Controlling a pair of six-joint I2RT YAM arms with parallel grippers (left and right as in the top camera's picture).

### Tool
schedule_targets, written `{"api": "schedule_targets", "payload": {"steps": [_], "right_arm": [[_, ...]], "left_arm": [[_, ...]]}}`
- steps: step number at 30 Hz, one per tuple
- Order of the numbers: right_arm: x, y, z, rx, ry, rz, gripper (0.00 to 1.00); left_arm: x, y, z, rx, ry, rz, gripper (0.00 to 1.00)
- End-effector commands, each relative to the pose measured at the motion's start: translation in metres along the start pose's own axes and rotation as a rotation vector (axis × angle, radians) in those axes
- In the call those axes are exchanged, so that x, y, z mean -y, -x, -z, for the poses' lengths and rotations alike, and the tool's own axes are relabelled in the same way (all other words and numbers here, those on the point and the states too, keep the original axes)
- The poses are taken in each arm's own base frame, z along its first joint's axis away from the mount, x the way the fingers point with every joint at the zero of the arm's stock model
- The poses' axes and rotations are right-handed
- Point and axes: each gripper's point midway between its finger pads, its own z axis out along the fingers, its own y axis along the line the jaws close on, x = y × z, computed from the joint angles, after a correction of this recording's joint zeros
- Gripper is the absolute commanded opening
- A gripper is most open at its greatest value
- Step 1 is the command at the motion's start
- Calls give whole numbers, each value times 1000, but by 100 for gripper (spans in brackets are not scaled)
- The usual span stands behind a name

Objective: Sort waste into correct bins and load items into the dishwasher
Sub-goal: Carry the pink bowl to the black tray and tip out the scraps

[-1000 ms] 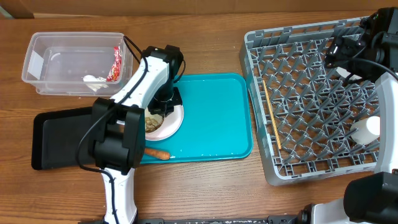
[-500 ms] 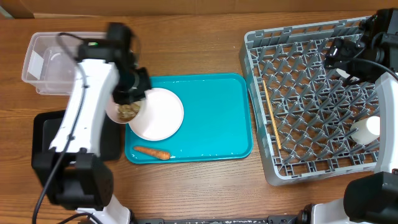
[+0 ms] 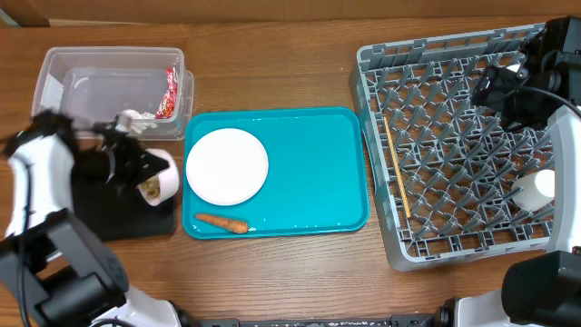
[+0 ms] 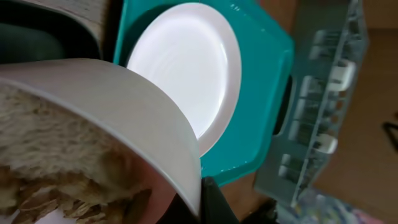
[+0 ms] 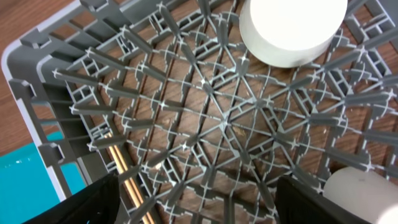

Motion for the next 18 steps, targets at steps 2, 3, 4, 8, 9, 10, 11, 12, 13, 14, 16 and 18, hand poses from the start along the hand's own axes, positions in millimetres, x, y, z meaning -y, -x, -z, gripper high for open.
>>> {"api": "schedule_targets", "payload": {"steps": [2,3,4,8,9,10,11,12,13,14,16,18], "right_arm": [[1,-3,0,-15,-2,-6,81],[1,-4,0,-19,-3,-6,81],[1,-5,0,-22,-3,-7,81],[2,-8,0,-37,-6,-7,80],[2,-9,1,-40,-7,-8,80],[2,-10,1,-43,-7,-8,81],[2,-11,1,-46,-8,-8,80],[2,-11,1,-48,-8,-8,80],[3,-12,1,-51,-9,-9,80],[3,-12,1,-54,-9,-9,80],[3,-14,1,-58,-10,-9,80],[3,-14,1,-59,-10,-9,80]], "left_arm": [[-2,13,26,175,-291,-74,4],[-9,14,29,198,-321,-59,4],[-14,16,31,215,-345,-45,4],[-34,17,35,256,-437,16,5],[-40,16,33,253,-452,48,4],[-45,15,31,245,-463,75,4],[-49,14,29,238,-479,100,4],[-52,12,26,228,-491,126,4],[-55,11,24,219,-509,150,4],[-56,9,22,213,-519,163,4],[-61,7,16,195,-539,201,4],[-62,6,14,185,-547,216,4]]}}
